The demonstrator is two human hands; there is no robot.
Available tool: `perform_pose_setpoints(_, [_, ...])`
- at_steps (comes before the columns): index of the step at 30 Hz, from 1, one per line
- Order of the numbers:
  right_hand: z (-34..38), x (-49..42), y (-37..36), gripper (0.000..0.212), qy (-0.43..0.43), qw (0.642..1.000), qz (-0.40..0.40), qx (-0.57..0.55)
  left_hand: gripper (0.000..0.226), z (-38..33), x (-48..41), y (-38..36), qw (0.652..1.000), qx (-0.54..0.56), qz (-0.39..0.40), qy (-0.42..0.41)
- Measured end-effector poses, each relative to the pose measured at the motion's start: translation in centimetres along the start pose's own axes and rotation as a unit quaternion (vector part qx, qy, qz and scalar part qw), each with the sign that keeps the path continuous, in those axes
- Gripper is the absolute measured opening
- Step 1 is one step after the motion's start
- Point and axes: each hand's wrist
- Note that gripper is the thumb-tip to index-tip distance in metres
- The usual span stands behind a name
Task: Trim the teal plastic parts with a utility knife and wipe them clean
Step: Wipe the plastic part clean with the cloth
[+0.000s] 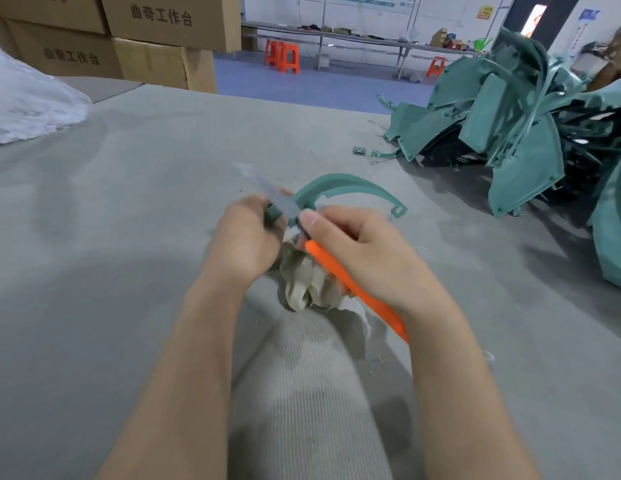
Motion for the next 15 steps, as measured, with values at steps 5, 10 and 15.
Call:
perform_pose_setpoints(5, [-0.8,-0.4,0.7,0.041,-0.039,0.991,-0.126,-0.004,0.035,-0.5,0.1,-0.3,0.998,-0.045,-0.054,-0.001])
perform_pose_setpoints(10, [-1.2,-0.7,-0.3,0.033,-0.025,0.992,-0.116,0.036,0.03,-0.8,0.2,-0.5,0.997,-0.052,-0.064,0.009])
perform_pose_setpoints(15, [-1.1,-0.9,-1.2,0.043,-0.004,0.988,-0.129,0.078,0.028,-1.4,0.5,-0.9,0.997,-0.042,-0.061,0.033])
Point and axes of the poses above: each hand's wrist, its own x-axis away from the middle knuckle, its own y-axis out of the back of the hand, z = x × y, and after that the axes turned 2 degrees about x, right-handed
